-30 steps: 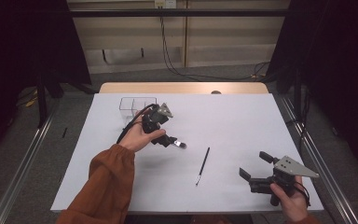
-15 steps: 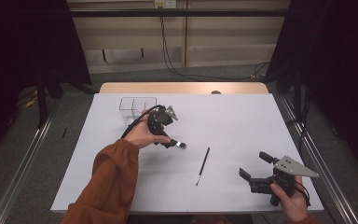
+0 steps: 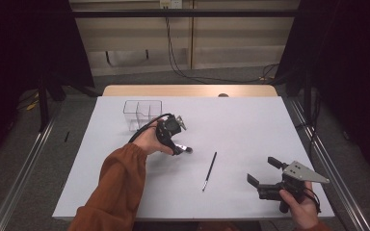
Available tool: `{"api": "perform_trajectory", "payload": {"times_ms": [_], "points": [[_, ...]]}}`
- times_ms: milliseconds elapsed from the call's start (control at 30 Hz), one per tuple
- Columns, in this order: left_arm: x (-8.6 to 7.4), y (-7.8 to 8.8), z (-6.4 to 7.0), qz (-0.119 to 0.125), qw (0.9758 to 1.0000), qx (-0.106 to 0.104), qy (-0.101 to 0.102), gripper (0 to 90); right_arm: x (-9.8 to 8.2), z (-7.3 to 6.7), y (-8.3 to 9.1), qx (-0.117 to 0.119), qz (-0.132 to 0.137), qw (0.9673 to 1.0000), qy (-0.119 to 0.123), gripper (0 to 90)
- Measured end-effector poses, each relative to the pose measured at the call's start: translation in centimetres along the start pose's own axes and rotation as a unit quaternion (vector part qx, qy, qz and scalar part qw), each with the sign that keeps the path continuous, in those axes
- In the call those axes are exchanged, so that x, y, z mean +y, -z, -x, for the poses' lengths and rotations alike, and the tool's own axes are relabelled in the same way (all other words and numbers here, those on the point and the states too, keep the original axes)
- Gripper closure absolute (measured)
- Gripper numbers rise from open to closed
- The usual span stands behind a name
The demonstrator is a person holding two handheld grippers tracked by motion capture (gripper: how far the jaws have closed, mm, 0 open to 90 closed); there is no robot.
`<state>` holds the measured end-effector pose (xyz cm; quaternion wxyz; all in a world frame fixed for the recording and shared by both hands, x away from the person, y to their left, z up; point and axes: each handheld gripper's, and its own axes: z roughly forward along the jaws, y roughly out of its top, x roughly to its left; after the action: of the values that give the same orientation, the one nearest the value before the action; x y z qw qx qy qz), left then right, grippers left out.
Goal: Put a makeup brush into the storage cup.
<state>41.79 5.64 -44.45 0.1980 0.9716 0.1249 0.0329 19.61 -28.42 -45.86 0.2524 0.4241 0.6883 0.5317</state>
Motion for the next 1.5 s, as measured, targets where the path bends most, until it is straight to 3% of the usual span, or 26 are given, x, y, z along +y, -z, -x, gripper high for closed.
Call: {"api": "perform_trajectory", "payload": {"times_ms": [400,800,1133,1300,1367,1500], "points": [[0.5,-0.9,0.0,-0.017,0.9997,0.0,-0.019,36.4,0.0,0.0,0.0,0.0,-0.001,1.0,0.0,0.0],[0.8,-1.4,-0.5,-0.024,0.9994,-0.025,0.006,46.6,0.0,0.0,-0.1,0.001,-0.003,1.0,0.001,0.0],[1.9,-1.5,0.0,-0.06,0.9979,-0.023,0.004,60.6,0.0,-0.1,-0.2,0.003,-0.003,1.0,0.002,0.0],[1.9,-1.5,0.0,-0.061,0.9977,-0.024,0.014,65.9,0.0,0.0,-0.2,0.003,-0.004,1.0,0.003,0.0],[2.0,-1.5,0.0,-0.06,0.9978,-0.024,0.016,74.2,0.0,0.0,-0.2,0.003,-0.004,1.0,0.002,0.0],[2.0,-1.5,0.1,-0.059,0.9978,-0.022,0.022,77.0,0.0,0.0,-0.2,0.003,-0.004,1.0,0.002,0.0]]}}
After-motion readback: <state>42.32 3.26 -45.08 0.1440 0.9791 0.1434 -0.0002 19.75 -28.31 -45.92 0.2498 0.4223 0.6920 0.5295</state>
